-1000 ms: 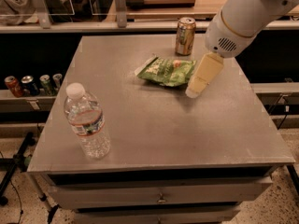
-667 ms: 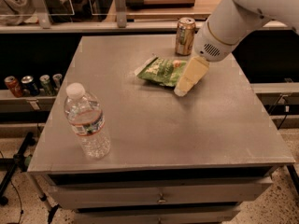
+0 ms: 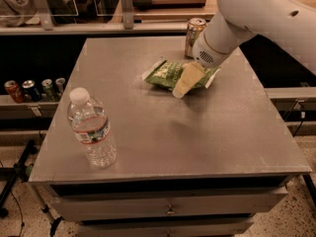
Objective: Pick green jalapeno chip bag
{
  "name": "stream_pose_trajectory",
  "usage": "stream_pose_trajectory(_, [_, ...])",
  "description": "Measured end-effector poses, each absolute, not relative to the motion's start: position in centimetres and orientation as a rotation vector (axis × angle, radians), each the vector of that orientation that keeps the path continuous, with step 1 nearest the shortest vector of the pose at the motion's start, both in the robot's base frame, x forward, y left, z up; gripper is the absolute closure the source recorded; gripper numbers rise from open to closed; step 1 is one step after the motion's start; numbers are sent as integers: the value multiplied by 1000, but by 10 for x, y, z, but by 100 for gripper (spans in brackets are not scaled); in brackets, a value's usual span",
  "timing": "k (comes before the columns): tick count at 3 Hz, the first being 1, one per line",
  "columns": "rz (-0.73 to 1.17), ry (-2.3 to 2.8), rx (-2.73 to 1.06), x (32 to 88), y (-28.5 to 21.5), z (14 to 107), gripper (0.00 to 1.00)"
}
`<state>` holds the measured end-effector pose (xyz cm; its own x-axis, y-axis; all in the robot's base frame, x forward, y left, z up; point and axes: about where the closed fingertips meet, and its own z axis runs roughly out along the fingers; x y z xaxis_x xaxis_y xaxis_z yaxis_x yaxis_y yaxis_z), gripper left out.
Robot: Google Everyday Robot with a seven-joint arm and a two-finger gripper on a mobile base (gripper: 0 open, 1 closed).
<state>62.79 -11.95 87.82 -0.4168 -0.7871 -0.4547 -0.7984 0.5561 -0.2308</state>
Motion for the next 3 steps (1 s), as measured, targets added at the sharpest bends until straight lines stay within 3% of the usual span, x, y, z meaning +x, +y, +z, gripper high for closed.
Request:
stream_pose_trajectory(1, [46,2294,-1249,639,-118,861,17])
stream_pose_trajectory(3, [103,2297,-1221,642,-119,844,64])
